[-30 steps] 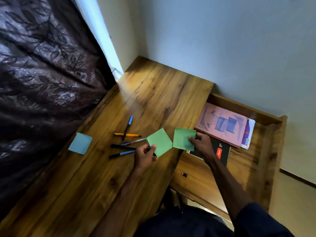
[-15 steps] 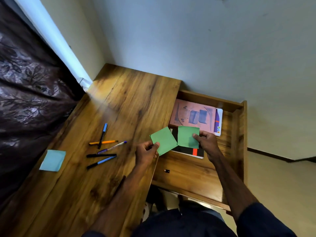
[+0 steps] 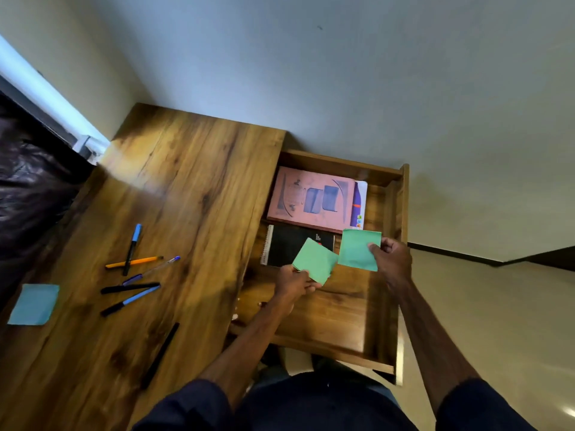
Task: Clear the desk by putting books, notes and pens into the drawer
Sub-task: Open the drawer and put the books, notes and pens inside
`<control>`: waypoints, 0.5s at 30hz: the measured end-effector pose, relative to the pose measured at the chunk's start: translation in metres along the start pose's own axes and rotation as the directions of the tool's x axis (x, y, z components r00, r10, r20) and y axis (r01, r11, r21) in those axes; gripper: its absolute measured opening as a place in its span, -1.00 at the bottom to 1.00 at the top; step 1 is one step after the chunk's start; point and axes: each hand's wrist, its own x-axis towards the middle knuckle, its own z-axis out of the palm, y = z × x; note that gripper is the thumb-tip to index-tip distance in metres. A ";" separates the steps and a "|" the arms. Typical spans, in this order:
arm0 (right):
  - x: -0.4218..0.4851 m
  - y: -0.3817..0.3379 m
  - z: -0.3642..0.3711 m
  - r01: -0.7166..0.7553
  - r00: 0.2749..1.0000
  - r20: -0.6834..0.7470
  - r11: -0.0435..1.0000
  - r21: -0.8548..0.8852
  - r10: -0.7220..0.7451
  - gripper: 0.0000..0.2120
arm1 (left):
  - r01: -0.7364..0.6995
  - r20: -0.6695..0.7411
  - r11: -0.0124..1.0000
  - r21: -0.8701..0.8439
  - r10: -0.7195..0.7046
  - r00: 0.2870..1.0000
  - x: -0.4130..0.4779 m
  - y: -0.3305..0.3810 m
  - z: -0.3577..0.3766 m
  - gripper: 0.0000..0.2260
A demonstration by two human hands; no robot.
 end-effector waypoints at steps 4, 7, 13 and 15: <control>0.012 0.015 -0.020 0.019 0.998 -0.053 0.997 -0.071 -0.023 -0.80 | 0.133 0.046 0.990 0.037 -0.135 0.990 0.025 -0.022 0.051 -0.74; 0.021 0.026 -0.033 -0.015 0.999 -0.049 0.999 -0.051 0.013 -0.76 | 0.213 0.063 0.975 0.057 -0.216 0.974 0.040 -0.037 0.083 -0.77; 0.029 0.036 -0.045 -0.059 0.998 -0.020 0.996 -0.062 0.057 -0.71 | 0.293 0.051 0.956 0.014 -0.293 0.955 0.049 -0.053 0.117 -0.71; 0.031 0.037 -0.043 -0.042 0.999 -0.005 0.995 -0.089 0.041 -0.73 | 0.309 0.029 0.951 0.000 -0.309 0.951 0.053 -0.059 0.119 -0.70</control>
